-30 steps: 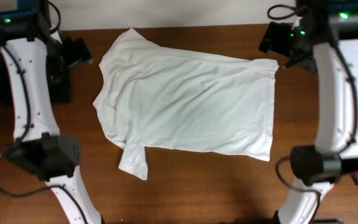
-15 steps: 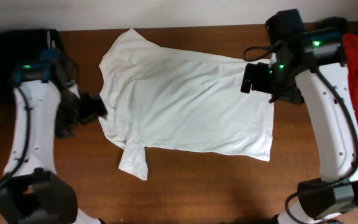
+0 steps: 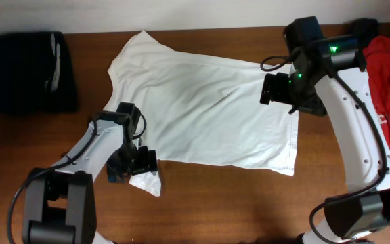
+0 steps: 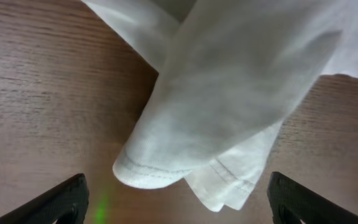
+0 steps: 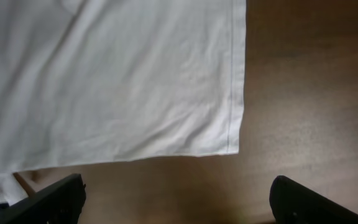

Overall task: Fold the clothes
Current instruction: 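Grasp the bottom hem corners with both grippers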

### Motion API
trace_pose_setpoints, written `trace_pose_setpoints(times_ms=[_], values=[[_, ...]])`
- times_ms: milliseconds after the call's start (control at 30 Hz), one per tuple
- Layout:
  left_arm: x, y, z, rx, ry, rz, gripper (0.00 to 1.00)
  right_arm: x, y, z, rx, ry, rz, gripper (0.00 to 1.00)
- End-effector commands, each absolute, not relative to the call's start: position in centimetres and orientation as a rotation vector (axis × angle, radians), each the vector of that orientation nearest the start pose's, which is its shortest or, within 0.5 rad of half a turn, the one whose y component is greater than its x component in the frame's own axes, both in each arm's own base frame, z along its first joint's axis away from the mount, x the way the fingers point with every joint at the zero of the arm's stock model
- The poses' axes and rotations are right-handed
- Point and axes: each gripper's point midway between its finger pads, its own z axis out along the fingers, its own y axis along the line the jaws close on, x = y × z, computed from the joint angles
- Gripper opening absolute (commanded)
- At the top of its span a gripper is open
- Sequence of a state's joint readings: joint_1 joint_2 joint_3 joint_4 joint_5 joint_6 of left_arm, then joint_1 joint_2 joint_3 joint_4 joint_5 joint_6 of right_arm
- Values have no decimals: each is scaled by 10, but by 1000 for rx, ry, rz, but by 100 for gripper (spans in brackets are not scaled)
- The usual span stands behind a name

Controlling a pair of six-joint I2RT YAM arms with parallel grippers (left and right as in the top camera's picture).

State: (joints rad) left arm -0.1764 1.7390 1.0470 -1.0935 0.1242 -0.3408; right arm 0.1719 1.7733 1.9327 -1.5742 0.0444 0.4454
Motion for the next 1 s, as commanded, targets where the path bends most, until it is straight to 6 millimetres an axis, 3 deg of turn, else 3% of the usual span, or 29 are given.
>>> trace_pose_setpoints(times_ms=[0,67,267,300,333,433,467,700,767,867,933,967], values=[[223,-63,18,-309,3381,-121,81,329,47,211,424,3009,-52,99],[223,-63,18,-308,3381,-121,76,318,46,192,430,3073,-78,99],[225,-64,18,-305,3371,-124,24,298,44,146,500,3175,-133,99],[227,-63,17,-304,3366,-119,22,295,43,139,522,3181,-140,99],[228,-59,17,-299,3358,-82,23,293,43,128,537,3188,-146,99],[232,-49,15,-285,3335,16,57,290,42,114,583,3190,-156,99],[235,-50,15,-284,3322,9,61,291,43,114,581,3184,-151,99],[238,-50,14,-245,3313,0,59,287,17,115,710,3187,-165,99],[238,-51,12,-245,3308,-8,46,285,14,115,728,3192,-170,99],[232,-50,5,-246,3320,-3,36,285,14,115,728,3193,-170,99],[232,-50,5,-246,3320,-2,7,284,14,114,730,3196,-172,99],[232,-50,5,-246,3319,-2,0,282,13,113,729,3202,-183,99]])
